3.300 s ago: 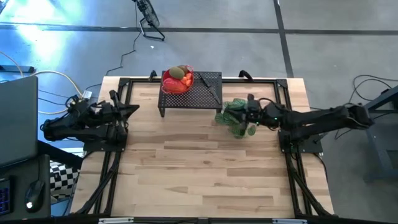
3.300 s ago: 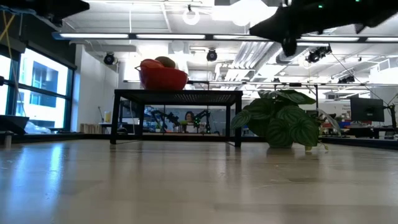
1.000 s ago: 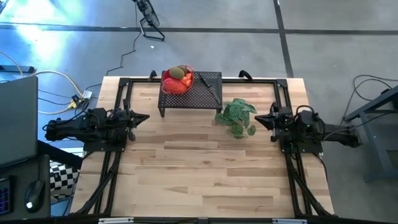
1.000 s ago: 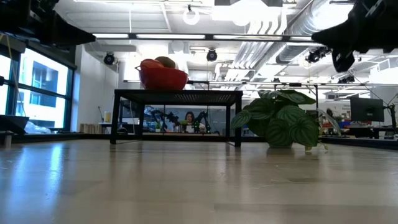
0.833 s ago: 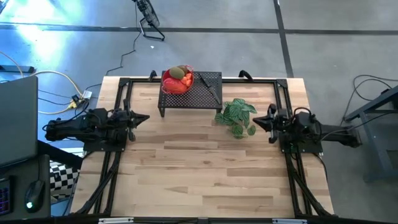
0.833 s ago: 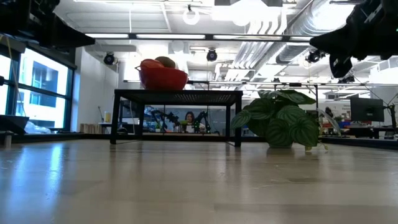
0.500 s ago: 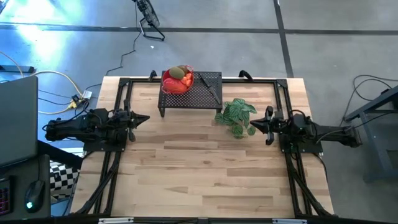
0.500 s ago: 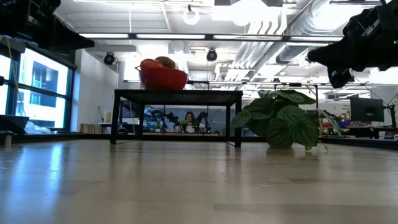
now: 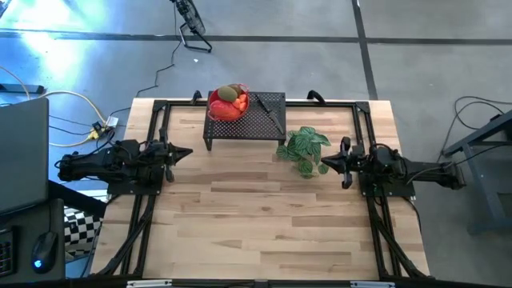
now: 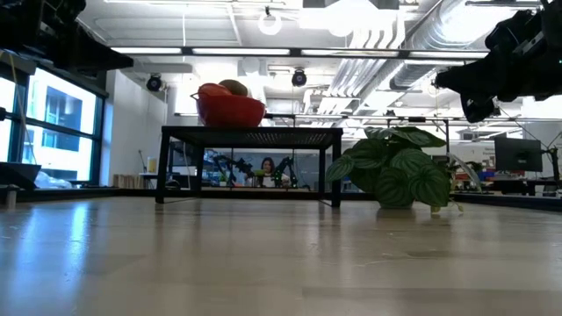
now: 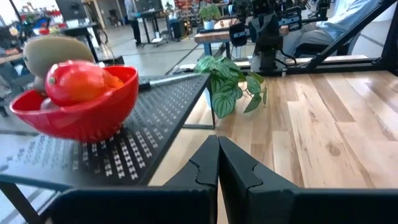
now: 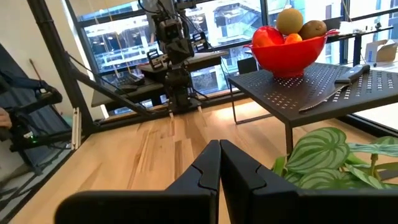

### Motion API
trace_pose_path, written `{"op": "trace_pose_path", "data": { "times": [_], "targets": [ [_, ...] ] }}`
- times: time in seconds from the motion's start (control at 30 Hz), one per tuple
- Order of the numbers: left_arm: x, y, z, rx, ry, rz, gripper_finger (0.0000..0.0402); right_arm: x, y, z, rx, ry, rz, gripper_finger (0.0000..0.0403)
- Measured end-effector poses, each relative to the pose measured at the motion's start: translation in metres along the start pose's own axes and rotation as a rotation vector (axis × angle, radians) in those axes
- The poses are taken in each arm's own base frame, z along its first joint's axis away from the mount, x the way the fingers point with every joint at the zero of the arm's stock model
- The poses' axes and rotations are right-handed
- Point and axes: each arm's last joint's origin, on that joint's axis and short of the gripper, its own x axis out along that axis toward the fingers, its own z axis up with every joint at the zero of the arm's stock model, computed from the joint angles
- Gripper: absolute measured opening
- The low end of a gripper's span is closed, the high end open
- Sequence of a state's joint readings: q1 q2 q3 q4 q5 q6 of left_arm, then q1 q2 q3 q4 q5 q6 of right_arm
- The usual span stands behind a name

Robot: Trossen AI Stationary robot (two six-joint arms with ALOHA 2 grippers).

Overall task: Pick & Place Fruit
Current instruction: Return to Home Position

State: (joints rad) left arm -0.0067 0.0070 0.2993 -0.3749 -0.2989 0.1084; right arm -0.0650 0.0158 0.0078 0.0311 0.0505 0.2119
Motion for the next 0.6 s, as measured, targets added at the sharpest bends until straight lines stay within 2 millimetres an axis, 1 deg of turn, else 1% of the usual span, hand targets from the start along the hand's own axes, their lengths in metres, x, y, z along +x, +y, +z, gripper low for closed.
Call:
{"op": "trace_pose_path", "data": {
  "times": [0.13,0.23,0.27,0.33,0.43,0.6],
  "targets": [
    [0.0000,-0.0001,-0.0018,-0.062,0.018,0.000,0.0000,0.0001,-0.0001,-0.0003,-0.045,0.003,-0.001,0.0002],
    [-0.0002,-0.0001,-0.0013,-0.075,0.014,-0.001,0.0000,0.0001,-0.0001,-0.0003,-0.064,0.004,-0.001,0.0002],
    [-0.0002,-0.0005,-0.0013,-0.075,0.014,-0.016,0.0000,0.0001,-0.0001,-0.0004,-0.063,0.004,-0.001,0.0002],
    [-0.0002,-0.0028,0.0005,-0.074,-0.008,-0.099,0.0000,0.0001,-0.0001,-0.0004,-0.054,0.004,-0.001,0.0002],
    [-0.0011,-0.0063,0.0056,-0.009,-0.074,-0.236,0.0000,0.0002,-0.0001,-0.0003,-0.057,0.003,0.000,0.0002],
    [-0.0008,-0.0072,0.0060,0.060,-0.098,-0.258,0.0000,0.0002,0.0000,-0.0004,-0.058,0.003,0.001,0.0002]
  ]
}}
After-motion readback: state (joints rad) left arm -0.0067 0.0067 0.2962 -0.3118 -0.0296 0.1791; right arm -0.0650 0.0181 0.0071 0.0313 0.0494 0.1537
